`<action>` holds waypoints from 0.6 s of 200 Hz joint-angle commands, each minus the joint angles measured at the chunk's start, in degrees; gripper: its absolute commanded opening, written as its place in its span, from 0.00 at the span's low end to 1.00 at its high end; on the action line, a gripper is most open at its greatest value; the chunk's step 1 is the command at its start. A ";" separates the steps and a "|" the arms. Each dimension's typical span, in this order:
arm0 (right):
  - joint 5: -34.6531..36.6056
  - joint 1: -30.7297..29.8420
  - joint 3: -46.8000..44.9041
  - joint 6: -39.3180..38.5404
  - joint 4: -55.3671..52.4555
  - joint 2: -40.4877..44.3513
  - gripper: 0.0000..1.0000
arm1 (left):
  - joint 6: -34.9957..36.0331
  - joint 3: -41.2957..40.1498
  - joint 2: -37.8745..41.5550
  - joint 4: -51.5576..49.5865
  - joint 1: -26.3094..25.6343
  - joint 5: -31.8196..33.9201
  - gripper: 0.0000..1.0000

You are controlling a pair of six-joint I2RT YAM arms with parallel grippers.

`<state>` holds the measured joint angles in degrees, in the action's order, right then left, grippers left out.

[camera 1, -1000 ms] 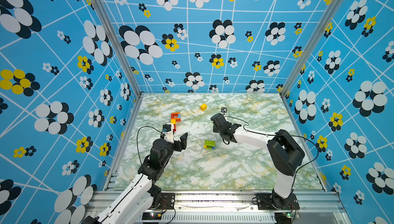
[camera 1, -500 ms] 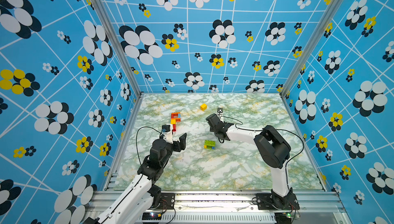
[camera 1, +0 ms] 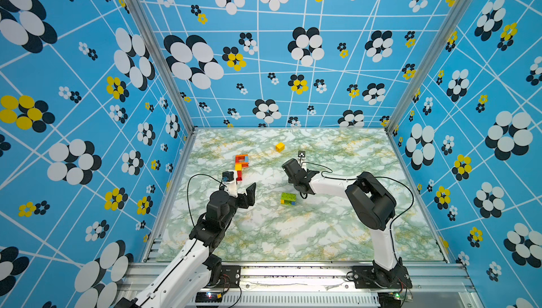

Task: Assemble the letter p with lego
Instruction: Place the lego brick at the center of the board.

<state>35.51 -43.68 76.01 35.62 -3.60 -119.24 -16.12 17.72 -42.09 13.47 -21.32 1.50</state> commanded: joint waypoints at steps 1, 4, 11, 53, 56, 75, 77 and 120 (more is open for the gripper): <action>1.26 -0.44 -0.24 0.88 0.08 1.07 0.34 | -0.30 -0.56 0.47 0.21 0.67 1.72 0.88; 1.28 -0.46 -0.31 0.80 0.06 1.19 0.34 | -0.24 -0.54 0.34 0.21 0.67 1.75 0.88; 1.23 -0.52 -0.37 0.71 0.01 1.53 0.36 | -0.29 -0.49 0.10 0.32 0.67 1.74 0.87; 0.82 -0.42 -1.20 -0.87 -0.30 5.27 0.49 | -0.31 0.24 -4.74 2.15 0.74 1.04 0.87; 0.57 -0.45 -1.34 -1.07 -0.21 5.59 0.50 | -0.32 0.44 -5.33 2.28 0.72 0.74 0.87; -1.14 -0.39 -1.96 -1.84 -0.71 8.05 0.55 | -0.57 2.45 -10.04 3.13 0.73 -1.33 0.88; -1.45 -0.43 -2.04 -1.90 -0.69 8.43 0.56 | -0.60 2.84 -10.80 3.11 0.75 -1.57 0.87; -10.92 0.38 -8.81 -7.54 2.55 18.98 0.66 | 2.03 22.25 -31.94 -5.86 0.77 -7.64 0.82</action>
<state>31.20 -43.86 70.94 32.14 -2.98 -106.26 -16.27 29.56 -65.93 11.25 -20.95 -1.96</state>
